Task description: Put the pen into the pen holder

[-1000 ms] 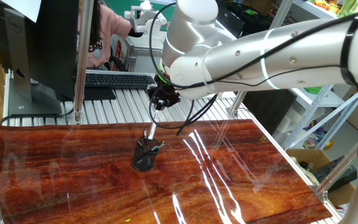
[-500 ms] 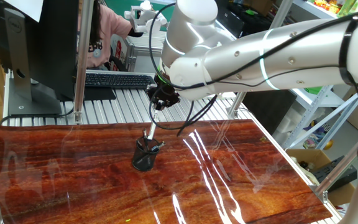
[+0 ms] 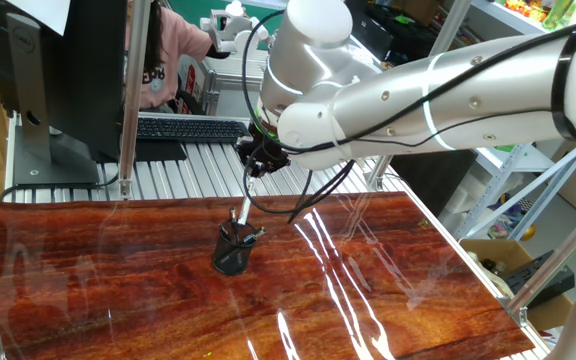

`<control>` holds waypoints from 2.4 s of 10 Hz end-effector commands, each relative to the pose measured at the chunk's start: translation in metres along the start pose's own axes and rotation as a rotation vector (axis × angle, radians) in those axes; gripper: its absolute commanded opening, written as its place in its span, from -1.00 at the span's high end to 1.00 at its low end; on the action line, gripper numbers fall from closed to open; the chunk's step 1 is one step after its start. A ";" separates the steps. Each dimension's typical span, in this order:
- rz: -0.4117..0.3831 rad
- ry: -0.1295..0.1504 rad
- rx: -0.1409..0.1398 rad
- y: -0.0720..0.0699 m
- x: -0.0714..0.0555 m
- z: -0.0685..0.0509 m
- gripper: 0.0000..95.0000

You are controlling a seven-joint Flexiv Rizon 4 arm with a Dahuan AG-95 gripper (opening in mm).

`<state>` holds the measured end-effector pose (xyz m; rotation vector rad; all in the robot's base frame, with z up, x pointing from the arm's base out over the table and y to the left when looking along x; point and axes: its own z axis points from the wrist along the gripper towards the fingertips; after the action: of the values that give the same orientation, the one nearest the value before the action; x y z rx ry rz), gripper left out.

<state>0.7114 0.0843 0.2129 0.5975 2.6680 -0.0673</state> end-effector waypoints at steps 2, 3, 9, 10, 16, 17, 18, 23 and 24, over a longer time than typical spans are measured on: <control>-0.003 -0.021 0.006 0.000 -0.002 0.000 1.00; -0.006 -0.027 0.009 0.000 -0.002 0.000 1.00; -0.008 -0.084 0.019 0.000 -0.002 0.001 1.00; -0.008 -0.089 0.022 0.000 -0.002 0.001 1.00; -0.019 -0.133 0.040 0.001 -0.001 0.000 1.00; -0.019 -0.131 0.040 0.001 -0.001 0.000 1.00; -0.020 -0.129 0.041 0.001 -0.001 0.000 1.00; -0.014 -0.134 0.044 0.003 0.002 -0.004 1.00; -0.013 -0.135 0.043 0.003 0.002 -0.004 1.00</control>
<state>0.7073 0.0876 0.2168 0.5646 2.5472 -0.1645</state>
